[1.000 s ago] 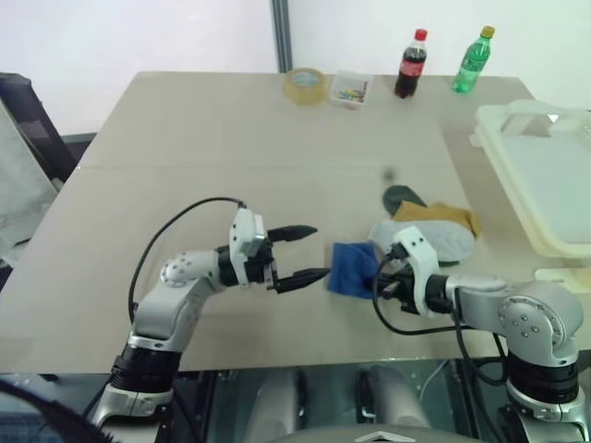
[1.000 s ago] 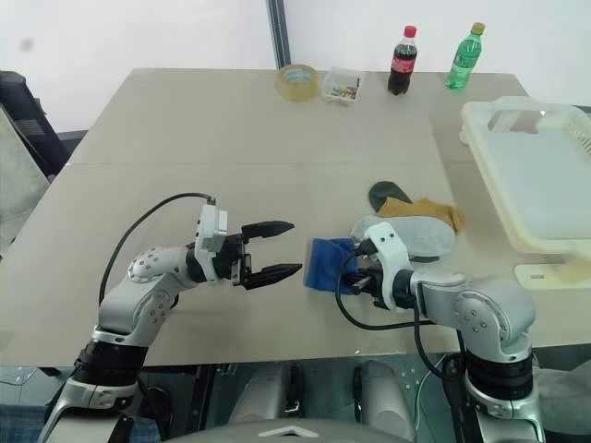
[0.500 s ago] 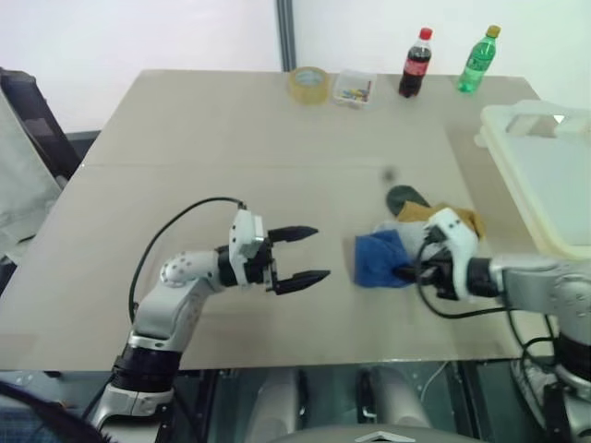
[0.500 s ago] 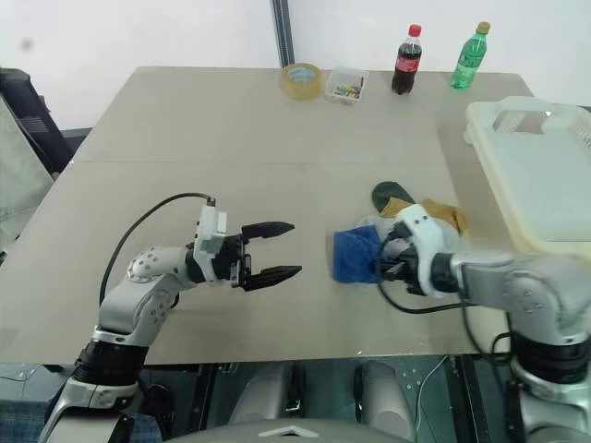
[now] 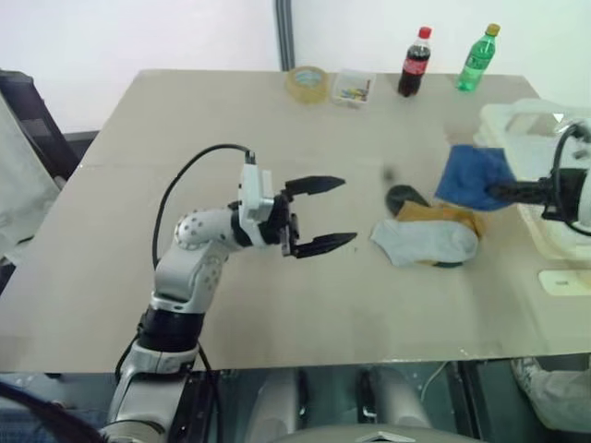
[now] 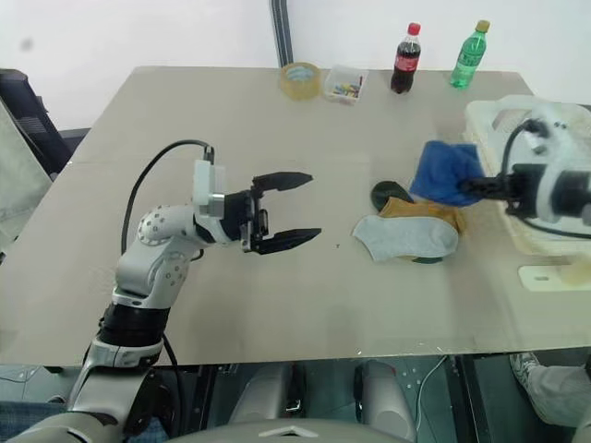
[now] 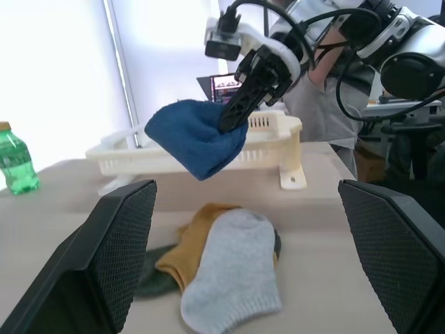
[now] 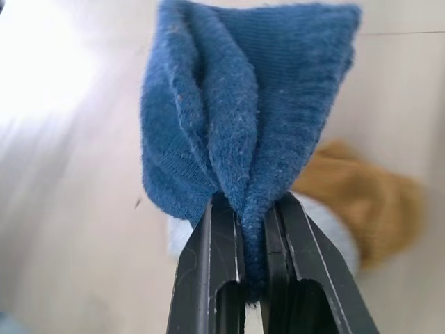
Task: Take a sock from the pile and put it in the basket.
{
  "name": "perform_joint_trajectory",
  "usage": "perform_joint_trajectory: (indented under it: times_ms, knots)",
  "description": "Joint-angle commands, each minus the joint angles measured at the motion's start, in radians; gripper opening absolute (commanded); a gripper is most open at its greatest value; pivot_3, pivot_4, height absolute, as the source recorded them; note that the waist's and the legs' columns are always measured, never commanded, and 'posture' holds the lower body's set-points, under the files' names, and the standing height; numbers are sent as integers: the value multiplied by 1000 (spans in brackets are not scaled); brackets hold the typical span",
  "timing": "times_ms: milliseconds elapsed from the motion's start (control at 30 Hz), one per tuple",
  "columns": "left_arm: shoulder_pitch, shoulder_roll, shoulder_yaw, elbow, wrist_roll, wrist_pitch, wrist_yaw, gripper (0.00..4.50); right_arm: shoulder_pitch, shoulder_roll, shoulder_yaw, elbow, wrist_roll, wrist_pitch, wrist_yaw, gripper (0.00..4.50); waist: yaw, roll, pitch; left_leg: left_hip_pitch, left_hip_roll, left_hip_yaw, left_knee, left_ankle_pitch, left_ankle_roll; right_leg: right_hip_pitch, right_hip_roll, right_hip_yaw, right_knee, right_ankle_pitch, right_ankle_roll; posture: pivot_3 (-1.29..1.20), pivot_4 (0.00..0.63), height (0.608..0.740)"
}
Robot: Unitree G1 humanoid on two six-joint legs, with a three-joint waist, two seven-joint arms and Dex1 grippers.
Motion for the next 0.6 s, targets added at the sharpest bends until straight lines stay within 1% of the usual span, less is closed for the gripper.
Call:
perform_joint_trajectory:
  times_ms: [33,133,233,300,333,367,400,433,500,567,600]
  knots:
    - [-40,-16,-5,2,-1,-21,4,4500,-89,-71,-37,193,-99,-74,22,61,1,1,0,0,0,1,0,0,0,0,0,0,0,0,0,0,150,735]
    - [-61,-29,-7,16,-13,-8,1,4500,-197,-105,-46,411,-192,-149,-2,61,0,3,2,0,0,1,0,0,0,0,0,0,-1,0,0,0,150,735]
    - [-76,-23,-21,37,-5,19,-8,4500,-293,-115,-69,577,-260,-195,-45,61,1,4,2,0,-1,2,0,0,0,-1,0,0,-1,0,0,0,150,735]
    - [-88,-28,-32,50,1,28,-9,4500,-353,-111,-127,710,-299,-245,-129,61,1,4,2,0,-1,3,0,0,0,-1,1,0,-1,0,0,0,150,735]
    - [-93,-35,-37,54,2,30,-8,4500,-372,-111,-154,768,-315,-270,-169,416,1,4,2,0,-1,3,-1,0,0,-1,1,0,-1,0,0,0,150,735]
    - [-97,-40,-41,55,1,31,-6,4500,-388,-111,-180,818,-326,-289,-204,860,1,4,2,0,-1,3,-1,0,0,-1,1,0,-2,0,0,0,150,735]
    - [-101,-45,-45,56,-1,32,-4,4500,-397,-112,-208,863,-331,-306,-241,1153,1,5,3,0,-1,3,-1,0,0,-1,1,1,-2,0,0,0,150,735]
    - [-103,-49,-47,57,-2,31,-4,4500,-404,-112,-233,900,-335,-320,-275,1612,1,5,3,0,-1,4,-1,0,0,-1,1,0,-2,0,0,0,150,735]
    - [-107,-53,-50,63,3,27,-6,4500,-412,-112,-285,962,-335,-345,-341,2374,1,5,3,0,-1,5,-1,0,0,-2,1,1,-2,0,0,0,150,735]
    - [-111,-53,-49,72,8,21,-11,4500,-413,-111,-329,1002,-327,-358,-393,3255,1,6,3,0,-1,5,-1,0,0,-2,1,2,-1,0,0,0,150,735]
    - [-112,-52,-48,77,9,19,-14,4500,-412,-110,-344,1012,-325,-361,-412,3779,1,6,3,0,-1,5,-1,0,-1,-2,1,2,-1,0,0,0,150,735]
